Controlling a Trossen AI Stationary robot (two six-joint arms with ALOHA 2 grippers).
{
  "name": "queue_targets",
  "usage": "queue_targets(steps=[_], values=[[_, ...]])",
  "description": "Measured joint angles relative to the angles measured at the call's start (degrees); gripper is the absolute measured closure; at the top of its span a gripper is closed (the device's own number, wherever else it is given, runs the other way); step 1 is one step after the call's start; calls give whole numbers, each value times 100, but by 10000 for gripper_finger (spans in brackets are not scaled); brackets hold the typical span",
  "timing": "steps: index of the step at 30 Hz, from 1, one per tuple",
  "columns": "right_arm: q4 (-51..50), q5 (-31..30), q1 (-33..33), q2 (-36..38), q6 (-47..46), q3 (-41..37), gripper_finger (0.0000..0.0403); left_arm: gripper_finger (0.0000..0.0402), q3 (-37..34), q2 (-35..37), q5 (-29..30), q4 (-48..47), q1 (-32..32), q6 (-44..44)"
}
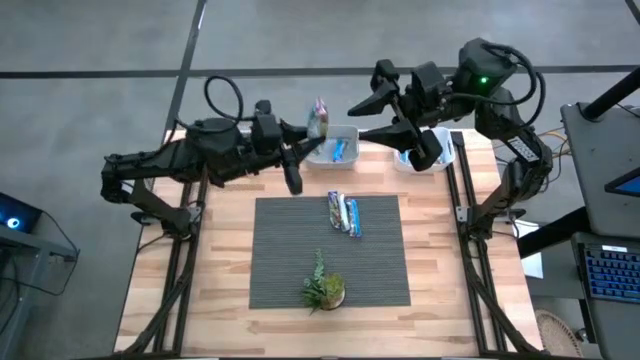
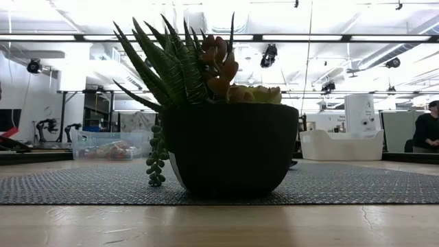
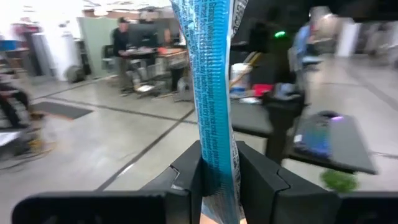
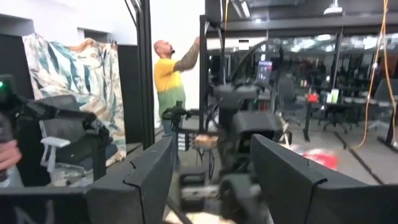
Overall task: Pick and place Granola Bars by type
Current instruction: Put the red granola bar into the transparent bin
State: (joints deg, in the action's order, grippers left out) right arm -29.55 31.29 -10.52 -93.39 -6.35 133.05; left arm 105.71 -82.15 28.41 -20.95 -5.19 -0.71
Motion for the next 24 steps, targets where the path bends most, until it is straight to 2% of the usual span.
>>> queue_targets(steps=[4, 10, 18, 24], values=[[-280, 2, 0, 1, 30, -2, 197, 335, 0, 183, 283, -256, 194, 82], [-715, -236, 0, 1, 290, -4, 197, 335, 0, 500, 314, -770, 611, 78], [-975, -330, -2, 1, 405, -4, 197, 335, 0, 921, 305, -1403, 1441, 7], [-1226, -737, -4, 1, 514, -9, 197, 335, 0, 1136, 277, -1826, 2116, -209]])
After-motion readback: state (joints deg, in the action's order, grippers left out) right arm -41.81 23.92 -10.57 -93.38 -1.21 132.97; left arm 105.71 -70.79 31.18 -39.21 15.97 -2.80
